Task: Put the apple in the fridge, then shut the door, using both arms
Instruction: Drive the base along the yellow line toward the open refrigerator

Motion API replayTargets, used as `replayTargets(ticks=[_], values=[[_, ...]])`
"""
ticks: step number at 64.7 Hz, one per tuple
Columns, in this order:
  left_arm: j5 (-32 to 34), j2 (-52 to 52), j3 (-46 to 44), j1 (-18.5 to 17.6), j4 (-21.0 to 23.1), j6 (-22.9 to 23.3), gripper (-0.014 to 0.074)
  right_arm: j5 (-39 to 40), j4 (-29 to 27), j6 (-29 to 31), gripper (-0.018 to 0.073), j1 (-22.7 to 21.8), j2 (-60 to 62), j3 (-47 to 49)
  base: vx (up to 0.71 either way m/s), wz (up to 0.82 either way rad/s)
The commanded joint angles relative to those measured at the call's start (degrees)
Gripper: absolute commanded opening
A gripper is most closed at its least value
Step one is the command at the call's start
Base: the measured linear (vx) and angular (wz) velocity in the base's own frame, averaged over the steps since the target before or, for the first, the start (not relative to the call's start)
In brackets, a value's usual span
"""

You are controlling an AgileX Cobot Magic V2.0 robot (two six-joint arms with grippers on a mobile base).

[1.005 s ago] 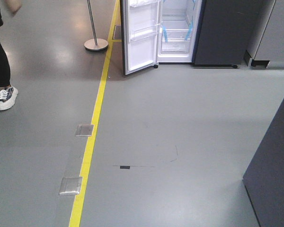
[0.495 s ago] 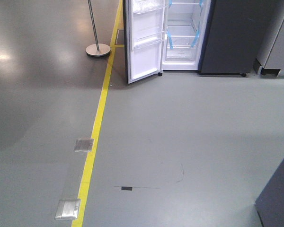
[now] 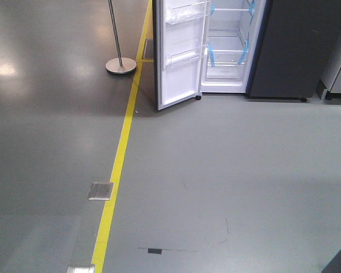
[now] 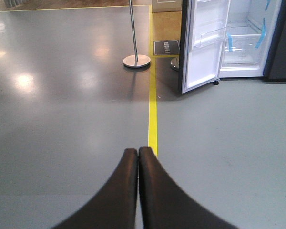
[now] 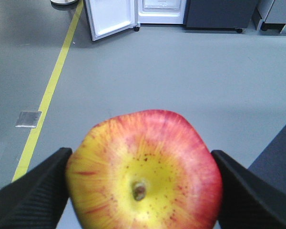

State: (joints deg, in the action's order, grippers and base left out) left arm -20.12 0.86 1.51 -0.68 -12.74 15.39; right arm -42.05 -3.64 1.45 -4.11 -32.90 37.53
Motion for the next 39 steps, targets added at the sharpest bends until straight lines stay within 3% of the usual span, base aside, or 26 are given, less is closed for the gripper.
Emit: replayTargets(ticks=[1, 39], values=[[3.95, 0.63, 1.04, -0.09, -0.12, 0.09, -0.0005, 4.57, 0.08, 0.04, 0.0132, -0.23, -0.02, 1.59, 0.23, -0.01], [3.95, 0.63, 1.04, -0.09, -0.12, 0.09, -0.0005, 4.57, 0.08, 0.04, 0.0132, -0.23, -0.02, 1.59, 0.20, -0.04]])
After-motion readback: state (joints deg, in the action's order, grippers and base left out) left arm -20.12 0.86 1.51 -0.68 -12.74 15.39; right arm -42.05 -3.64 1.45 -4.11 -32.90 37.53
